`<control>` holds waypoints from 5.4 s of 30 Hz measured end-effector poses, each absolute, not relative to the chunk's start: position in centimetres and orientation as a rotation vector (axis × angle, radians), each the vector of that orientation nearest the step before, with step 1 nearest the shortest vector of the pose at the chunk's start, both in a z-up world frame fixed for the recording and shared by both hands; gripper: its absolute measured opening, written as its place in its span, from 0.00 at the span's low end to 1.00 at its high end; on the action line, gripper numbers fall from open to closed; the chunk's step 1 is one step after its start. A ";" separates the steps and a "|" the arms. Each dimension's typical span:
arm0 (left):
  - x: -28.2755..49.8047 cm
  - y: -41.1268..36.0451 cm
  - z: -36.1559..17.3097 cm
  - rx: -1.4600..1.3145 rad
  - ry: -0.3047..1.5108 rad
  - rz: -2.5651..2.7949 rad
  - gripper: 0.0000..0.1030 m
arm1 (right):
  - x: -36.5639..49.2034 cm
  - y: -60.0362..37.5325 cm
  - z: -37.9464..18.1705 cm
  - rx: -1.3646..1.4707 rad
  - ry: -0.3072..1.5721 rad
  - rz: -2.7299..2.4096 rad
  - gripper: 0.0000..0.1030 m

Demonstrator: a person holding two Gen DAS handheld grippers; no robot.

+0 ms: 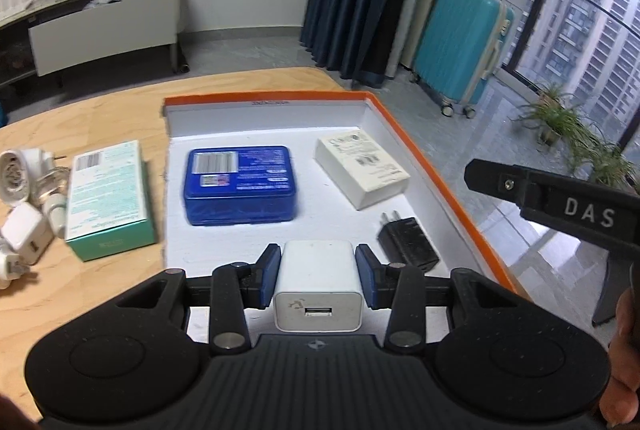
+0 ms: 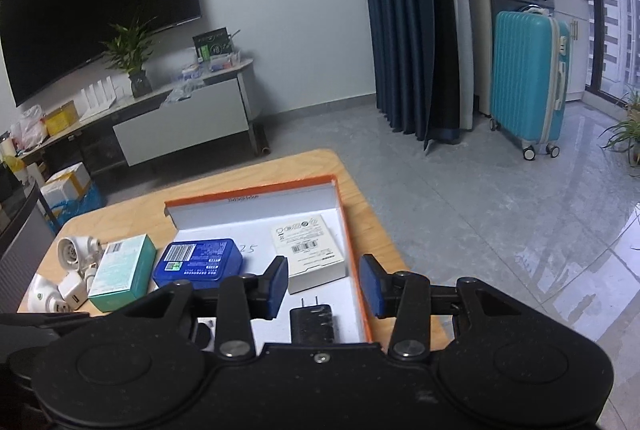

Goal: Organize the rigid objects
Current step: 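Lower the white charger cube into the tray and open the left tool, then withdraw both tools from the tray back over the table, then grasp the white SUPERB mug with the left tool, then grasp the teal bandage box with the right tool while the left tool holds the mug, then carry the mug and the teal box toward the tray with both tools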

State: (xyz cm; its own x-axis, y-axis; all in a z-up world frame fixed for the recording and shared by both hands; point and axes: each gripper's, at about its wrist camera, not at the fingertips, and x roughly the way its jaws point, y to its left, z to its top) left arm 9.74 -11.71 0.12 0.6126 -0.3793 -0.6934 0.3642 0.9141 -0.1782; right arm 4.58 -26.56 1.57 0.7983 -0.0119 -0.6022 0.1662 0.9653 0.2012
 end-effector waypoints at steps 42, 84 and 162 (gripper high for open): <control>5.6 1.1 2.6 -0.098 0.762 -0.085 1.00 | 3.7 -16.0 2.5 0.190 0.693 0.119 0.89; 6.9 8.2 0.9 -0.188 0.779 0.067 1.00 | 5.5 -10.5 0.6 0.144 0.764 0.245 0.89; 9.0 11.6 -1.4 -0.222 0.640 -0.084 0.61 | 18.8 -4.6 -3.7 0.060 0.860 0.237 0.81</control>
State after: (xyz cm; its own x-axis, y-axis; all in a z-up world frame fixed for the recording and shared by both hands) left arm 8.97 11.60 -1.42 0.7995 -0.1460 -0.5827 0.0093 0.9729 -0.2311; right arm 18.82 -4.65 -3.75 0.6276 0.2310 -0.7435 -0.1826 0.9720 0.1478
